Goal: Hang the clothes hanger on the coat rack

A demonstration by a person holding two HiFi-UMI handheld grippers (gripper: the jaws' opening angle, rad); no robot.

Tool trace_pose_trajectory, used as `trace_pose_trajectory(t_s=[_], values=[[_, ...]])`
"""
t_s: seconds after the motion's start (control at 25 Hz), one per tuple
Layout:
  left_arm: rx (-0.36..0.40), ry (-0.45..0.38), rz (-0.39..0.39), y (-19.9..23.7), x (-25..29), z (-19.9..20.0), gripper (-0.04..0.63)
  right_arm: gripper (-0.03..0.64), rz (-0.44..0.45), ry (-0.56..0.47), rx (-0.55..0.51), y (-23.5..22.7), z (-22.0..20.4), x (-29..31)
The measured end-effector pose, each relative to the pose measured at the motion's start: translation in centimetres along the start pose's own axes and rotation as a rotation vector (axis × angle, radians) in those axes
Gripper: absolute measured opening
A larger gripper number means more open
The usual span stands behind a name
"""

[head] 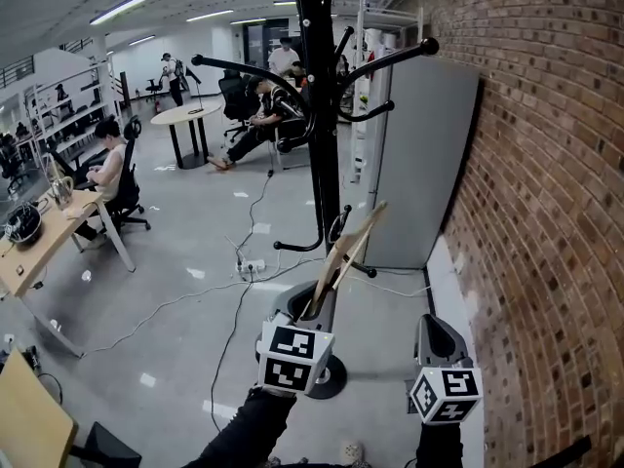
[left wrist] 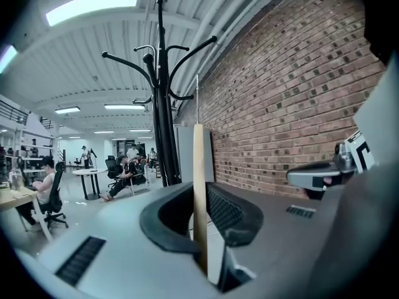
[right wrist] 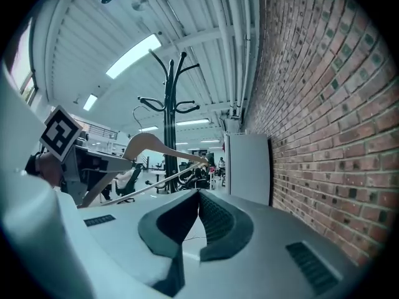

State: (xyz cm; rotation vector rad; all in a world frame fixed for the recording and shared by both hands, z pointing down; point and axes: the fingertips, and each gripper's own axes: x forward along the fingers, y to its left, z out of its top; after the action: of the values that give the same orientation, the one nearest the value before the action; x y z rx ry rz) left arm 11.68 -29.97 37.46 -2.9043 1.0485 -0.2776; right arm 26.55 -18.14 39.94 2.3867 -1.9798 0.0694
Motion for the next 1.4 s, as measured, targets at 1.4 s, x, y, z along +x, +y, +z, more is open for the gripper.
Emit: trace_pose_trajectory(t_s=[1.4], values=[[-0.019, -0.036, 0.253, 3.0, 11.1, 13.7, 0.057, 0.009, 0.272, 0.007, 0.029, -8.6, 1.5, 11.8]])
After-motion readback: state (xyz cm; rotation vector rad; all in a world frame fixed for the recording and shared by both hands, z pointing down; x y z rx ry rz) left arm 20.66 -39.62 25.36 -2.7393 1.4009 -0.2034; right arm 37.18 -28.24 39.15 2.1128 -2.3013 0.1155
